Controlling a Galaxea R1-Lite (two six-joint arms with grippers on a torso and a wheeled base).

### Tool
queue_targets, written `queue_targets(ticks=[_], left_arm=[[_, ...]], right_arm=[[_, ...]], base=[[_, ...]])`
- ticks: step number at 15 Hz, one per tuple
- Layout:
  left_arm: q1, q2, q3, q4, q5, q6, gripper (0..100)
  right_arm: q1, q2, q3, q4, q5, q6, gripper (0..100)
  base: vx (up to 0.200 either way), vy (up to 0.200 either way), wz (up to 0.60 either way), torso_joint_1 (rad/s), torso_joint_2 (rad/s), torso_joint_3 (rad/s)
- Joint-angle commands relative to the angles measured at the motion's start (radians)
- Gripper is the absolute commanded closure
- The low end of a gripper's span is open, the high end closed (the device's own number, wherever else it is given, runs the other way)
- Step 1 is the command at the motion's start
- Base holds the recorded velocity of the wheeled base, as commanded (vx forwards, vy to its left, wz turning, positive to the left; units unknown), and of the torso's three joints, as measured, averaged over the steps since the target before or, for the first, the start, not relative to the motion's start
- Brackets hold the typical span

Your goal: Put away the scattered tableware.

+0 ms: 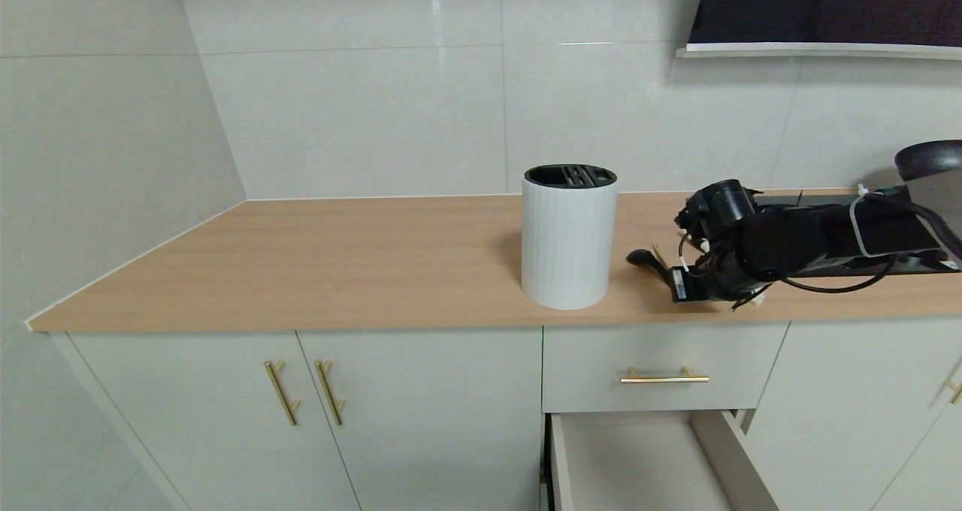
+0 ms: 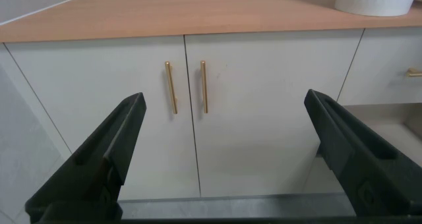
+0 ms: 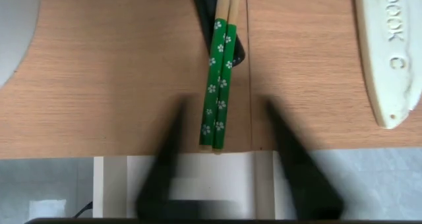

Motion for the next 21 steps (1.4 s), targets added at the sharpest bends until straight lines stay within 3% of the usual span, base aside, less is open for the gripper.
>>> queue_targets(ticks=[1,7,9,14,16,21], left_arm=[[0.000,0.000,0.000,0.000,0.000,0.000,0],[0.000,0.000,0.000,0.000,0.000,0.000,0],[0.000,0.000,0.000,0.000,0.000,0.000,0],[0.000,0.000,0.000,0.000,0.000,0.000,0],[0.000,0.000,0.000,0.000,0.000,0.000,0],[0.000,0.000,0.000,0.000,0.000,0.000,0]], right_arm=[[0.000,-0.001,0.000,0.000,0.000,-0.001,100],[-0.014,-0.101,0.009,0.011,-0.008,0.016,100],[-0.017,-0.199,0.041,0.040,-0.006,0.078,100],[0.020,-0.613,0.293,0.112,0.003,0.111,100],[0.030,-0.720,0.373,0.181,0.008,0.099,100],[0.032,-0.860,0.528,0.175,0.098,0.035,100]], base=[[0.000,0.000,0.00,0.000,0.00,0.000],[0.000,0.000,0.00,0.000,0.00,0.000],[0.000,0.000,0.00,0.000,0.00,0.000],[0.000,0.000,0.00,0.000,0.00,0.000],[0.000,0.000,0.00,0.000,0.00,0.000],[0.000,0.000,0.00,0.000,0.00,0.000]])
